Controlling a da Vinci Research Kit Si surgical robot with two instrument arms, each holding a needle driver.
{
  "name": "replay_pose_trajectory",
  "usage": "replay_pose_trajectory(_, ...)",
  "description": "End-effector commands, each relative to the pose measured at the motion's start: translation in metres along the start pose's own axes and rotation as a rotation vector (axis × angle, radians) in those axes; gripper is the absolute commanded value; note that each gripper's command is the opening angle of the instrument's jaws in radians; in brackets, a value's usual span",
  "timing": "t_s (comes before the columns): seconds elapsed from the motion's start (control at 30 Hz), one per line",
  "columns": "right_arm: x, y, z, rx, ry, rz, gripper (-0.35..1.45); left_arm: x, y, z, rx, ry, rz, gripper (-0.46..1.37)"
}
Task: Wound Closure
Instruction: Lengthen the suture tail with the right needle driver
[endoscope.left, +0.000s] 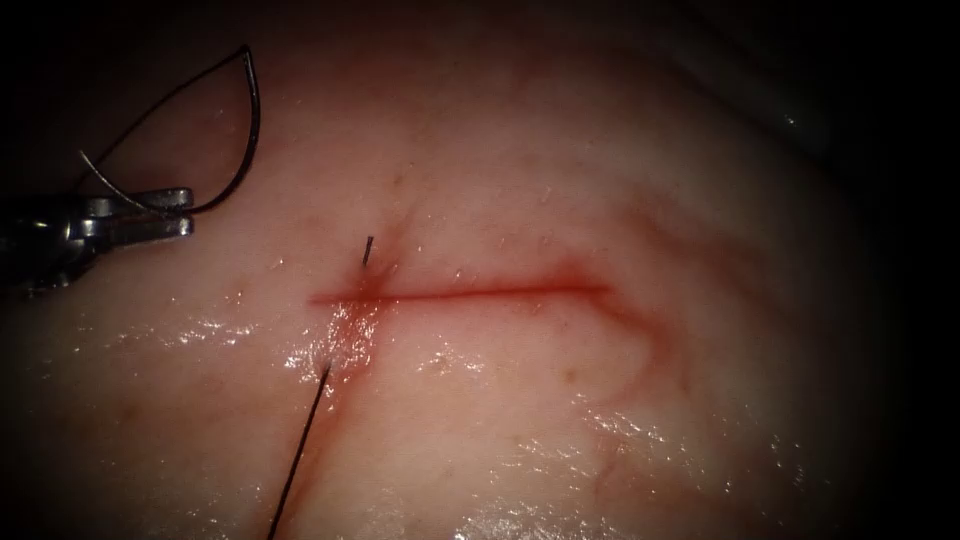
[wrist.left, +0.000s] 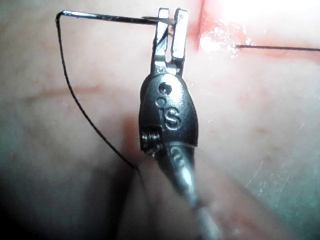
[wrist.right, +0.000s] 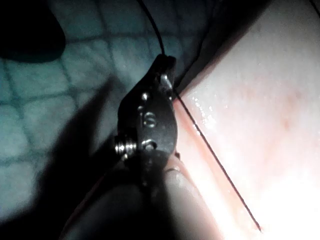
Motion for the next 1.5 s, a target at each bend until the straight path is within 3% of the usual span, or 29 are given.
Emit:
replay_pose_trajectory(0.03,-0.0003,0.0000,0.0000,-0.005,-0.002,0.003,-0.35,0.0001,-0.0001,-0.0001,-0.006,0.001,0.002,-0.35)
replay_pose_trajectory(0.17,-0.0007,0.0001,0.0000,-0.006,-0.003,0.003,-0.35,0.0001,-0.0001,-0.0003,-0.008,0.001,0.001,-0.35)
replay_pose_trajectory(0.2,-0.0008,0.0002,0.0001,-0.014,0.002,0.003,-0.04,0.0001,-0.0001,-0.0004,-0.008,0.001,0.001,-0.35)
replay_pose_trajectory(0.23,-0.0009,0.0002,0.0001,-0.032,0.017,0.014,0.63,0.0001,-0.0001,-0.0004,-0.008,0.001,0.001,-0.35)
replay_pose_trajectory(0.27,-0.0009,0.0003,0.0000,-0.056,0.025,0.020,0.99,0.0001,-0.0001,-0.0004,-0.008,0.001,0.001,-0.35)
replay_pose_trajectory(0.33,-0.0013,0.0004,-0.0005,-0.105,0.029,0.034,1.24,0.0001,-0.0001,-0.0004,-0.008,0.001,0.001,-0.35)
replay_pose_trajectory(0.47,-0.0019,0.0012,-0.0025,-0.138,-0.006,0.049,1.24,0.0001,-0.0001,-0.0004,-0.008,0.001,0.001,-0.35)
replay_pose_trajectory(0.5,-0.0028,0.0028,-0.0056,-0.195,-0.048,0.081,1.25,0.0001,-0.0001,-0.0005,-0.009,0.001,0.001,-0.35)
replay_pose_trajectory(0.6,-0.0035,0.0043,-0.0081,-0.228,-0.061,0.110,1.26,0.0002,-0.0001,-0.0005,-0.010,0.002,0.001,-0.35)
replay_pose_trajectory(0.7,-0.0047,0.0071,-0.0124,-0.293,-0.090,0.165,1.26,0.0002,-0.0001,-0.0005,-0.010,0.002,0.001,-0.35)
replay_pose_trajectory(0.9,-0.0064,0.0116,-0.0170,-0.368,-0.114,0.237,1.18,0.0001,-0.0002,-0.0003,-0.008,0.001,0.001,-0.35)
replay_pose_trajectory(0.93,-0.0073,0.0133,-0.0180,-0.403,-0.111,0.320,1.13,0.0001,-0.0001,-0.0001,-0.007,0.001,0.001,-0.35)
replay_pose_trajectory(1.07,-0.0087,0.0154,-0.0182,-0.448,-0.109,0.480,0.93,0.0000,-0.0001,0.0000,-0.006,0.001,0.001,-0.35)
replay_pose_trajectory(1.23,-0.0114,0.0178,-0.0166,-0.517,-0.077,0.782,0.92,0.0000,-0.0001,-0.0001,-0.008,0.002,-0.004,-0.35)
replay_pose_trajectory(1.5,-0.0172,0.0216,-0.0135,-0.647,-0.056,1.054,0.91,0.0000,-0.0001,-0.0003,-0.009,0.002,-0.004,-0.35)
